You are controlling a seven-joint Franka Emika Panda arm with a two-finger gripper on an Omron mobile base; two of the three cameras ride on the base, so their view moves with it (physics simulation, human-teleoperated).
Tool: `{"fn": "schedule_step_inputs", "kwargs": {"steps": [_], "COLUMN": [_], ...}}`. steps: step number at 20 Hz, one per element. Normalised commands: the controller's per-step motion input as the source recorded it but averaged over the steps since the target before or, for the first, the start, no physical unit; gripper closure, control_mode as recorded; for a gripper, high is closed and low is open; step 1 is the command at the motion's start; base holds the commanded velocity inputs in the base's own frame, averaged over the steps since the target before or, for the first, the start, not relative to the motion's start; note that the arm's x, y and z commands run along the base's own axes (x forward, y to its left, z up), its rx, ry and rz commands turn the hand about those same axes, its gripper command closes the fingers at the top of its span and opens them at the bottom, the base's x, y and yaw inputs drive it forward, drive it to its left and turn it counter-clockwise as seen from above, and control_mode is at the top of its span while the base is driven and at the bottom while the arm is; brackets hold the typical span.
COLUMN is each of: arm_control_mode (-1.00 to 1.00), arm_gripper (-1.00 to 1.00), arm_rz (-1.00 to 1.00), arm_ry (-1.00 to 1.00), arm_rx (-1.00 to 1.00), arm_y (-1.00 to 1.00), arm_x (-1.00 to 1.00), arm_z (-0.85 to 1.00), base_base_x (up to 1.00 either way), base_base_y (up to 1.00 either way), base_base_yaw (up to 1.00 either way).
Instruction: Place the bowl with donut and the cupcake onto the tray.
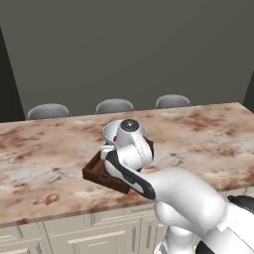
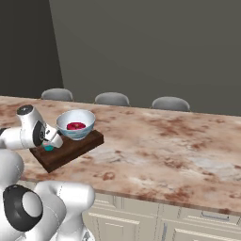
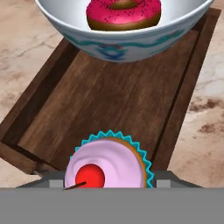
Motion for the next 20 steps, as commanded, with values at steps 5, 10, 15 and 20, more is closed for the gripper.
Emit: {"fn": "schedule_step_inputs", "kwargs": {"steps": [5,10,15,20], "arm_control_mode": [-1.0,-1.0,-1.0,-1.0], "arm_gripper": [1.0,1.0,1.0,1.0], "arm_rz": [-0.07,-0.06,-0.06,-0.06], "arm_ry": [0.01,0.01,0.01,0.01], "arm_rx": [0.02,0.03,0.04,0.02], "arm_y": [0.08,0.02,0.01,0.07], "arm_x": [0.08,0.13,0.13,0.12], "arm_z": [-0.16,-0.18,-0.17,-0.15], "base_base_x": [0.0,0.0,0.0,0.0], "base_base_y": [0.0,0.0,0.0,0.0], "base_base_yaw": [0.0,0.0,0.0,0.0]}}
